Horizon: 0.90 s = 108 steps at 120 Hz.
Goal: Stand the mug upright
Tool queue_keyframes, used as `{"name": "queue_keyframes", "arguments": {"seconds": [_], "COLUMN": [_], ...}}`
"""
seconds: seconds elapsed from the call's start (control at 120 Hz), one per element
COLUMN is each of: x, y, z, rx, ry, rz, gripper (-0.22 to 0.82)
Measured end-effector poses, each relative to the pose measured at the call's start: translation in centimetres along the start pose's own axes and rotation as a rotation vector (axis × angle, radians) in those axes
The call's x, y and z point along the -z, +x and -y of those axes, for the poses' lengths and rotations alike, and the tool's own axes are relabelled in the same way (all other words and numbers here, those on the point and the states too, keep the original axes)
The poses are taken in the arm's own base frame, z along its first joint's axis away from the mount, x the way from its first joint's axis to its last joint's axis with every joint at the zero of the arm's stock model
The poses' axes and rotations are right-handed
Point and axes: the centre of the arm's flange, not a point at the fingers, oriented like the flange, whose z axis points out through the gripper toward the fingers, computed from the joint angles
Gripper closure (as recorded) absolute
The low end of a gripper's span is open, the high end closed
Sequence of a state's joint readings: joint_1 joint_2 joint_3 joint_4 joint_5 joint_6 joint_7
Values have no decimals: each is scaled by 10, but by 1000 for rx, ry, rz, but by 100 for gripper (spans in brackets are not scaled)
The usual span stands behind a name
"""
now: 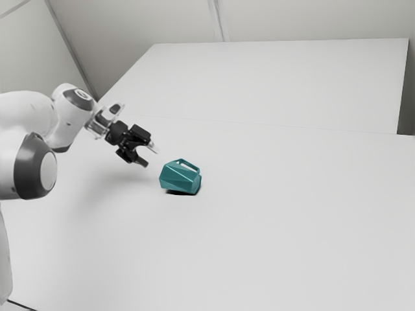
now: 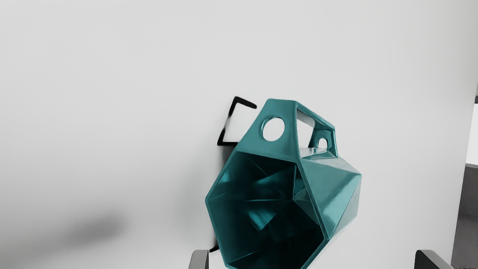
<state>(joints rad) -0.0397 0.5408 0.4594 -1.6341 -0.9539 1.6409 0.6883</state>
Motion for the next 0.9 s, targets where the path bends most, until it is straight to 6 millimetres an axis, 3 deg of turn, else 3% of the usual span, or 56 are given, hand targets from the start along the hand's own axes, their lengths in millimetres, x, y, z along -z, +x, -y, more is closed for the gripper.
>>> {"name": "queue_keyframes", "arguments": {"seconds": [0.233, 0.392, 0.558, 0.9], "x": [-13, -11, -12, -32], "y": [4, -11, -12, -9], "z": [-3, -8, -12, -17], "rx": [-19, -18, -31, -50], "ry": [-15, -32, -30, -40], "rz": [0, -9, -14, -4], "gripper": [0, 0, 0, 0]}}
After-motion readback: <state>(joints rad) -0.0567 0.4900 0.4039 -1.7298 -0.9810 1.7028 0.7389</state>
